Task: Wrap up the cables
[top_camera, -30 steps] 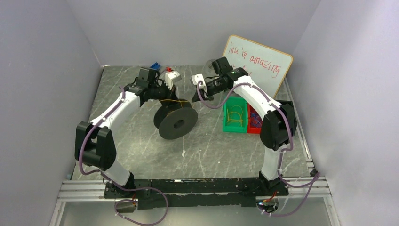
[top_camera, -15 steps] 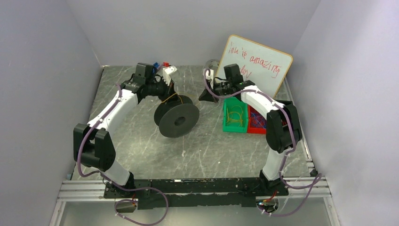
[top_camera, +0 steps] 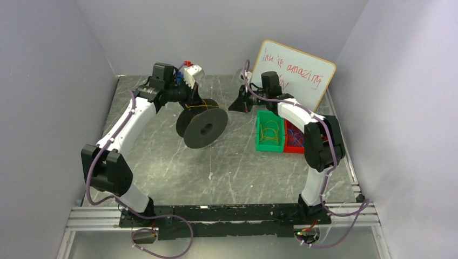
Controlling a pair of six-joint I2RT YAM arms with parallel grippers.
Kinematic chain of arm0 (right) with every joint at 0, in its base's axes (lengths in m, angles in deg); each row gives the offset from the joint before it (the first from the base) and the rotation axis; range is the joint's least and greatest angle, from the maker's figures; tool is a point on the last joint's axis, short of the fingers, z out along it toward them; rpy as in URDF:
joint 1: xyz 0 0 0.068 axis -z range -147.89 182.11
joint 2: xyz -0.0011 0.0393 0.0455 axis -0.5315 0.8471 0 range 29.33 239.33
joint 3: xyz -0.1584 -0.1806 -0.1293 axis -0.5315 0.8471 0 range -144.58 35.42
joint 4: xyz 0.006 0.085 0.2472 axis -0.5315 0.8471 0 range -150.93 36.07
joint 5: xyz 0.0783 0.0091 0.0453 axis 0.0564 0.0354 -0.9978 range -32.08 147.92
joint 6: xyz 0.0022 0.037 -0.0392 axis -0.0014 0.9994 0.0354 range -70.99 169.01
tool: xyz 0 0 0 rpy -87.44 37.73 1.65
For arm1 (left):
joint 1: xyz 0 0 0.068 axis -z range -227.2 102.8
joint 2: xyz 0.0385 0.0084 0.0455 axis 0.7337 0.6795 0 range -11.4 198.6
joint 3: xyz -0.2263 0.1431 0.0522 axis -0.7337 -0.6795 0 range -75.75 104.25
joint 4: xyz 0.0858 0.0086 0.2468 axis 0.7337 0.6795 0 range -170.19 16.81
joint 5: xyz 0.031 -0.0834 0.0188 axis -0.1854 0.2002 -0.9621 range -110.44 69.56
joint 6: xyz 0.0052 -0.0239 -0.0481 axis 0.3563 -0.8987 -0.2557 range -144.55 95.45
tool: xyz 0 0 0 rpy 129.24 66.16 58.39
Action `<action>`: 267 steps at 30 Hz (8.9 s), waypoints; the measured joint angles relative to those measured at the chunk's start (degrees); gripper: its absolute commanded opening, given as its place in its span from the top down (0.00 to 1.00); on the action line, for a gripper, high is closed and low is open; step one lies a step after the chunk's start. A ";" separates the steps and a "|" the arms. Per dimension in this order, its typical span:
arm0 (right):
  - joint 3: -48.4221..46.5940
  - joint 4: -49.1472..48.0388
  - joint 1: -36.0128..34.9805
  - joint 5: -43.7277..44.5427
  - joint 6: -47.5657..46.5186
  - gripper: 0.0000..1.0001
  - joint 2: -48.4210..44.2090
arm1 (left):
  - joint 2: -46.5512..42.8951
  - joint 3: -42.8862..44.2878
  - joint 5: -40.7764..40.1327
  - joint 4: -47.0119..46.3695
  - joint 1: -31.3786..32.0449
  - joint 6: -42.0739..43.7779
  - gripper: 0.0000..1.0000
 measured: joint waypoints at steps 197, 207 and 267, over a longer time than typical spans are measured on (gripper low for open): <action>-10.29 6.82 -12.31 -14.25 -19.12 1.00 6.03 | 6.29 -2.12 -33.22 -10.08 5.90 -13.35 0.97; -6.49 -1.84 -8.57 -15.89 -6.75 1.00 5.53 | 6.21 -2.75 -25.83 -12.37 5.92 -8.68 0.98; 8.04 -46.34 0.83 -8.92 33.40 1.00 8.31 | 12.02 11.58 -13.97 5.90 5.95 -3.19 0.06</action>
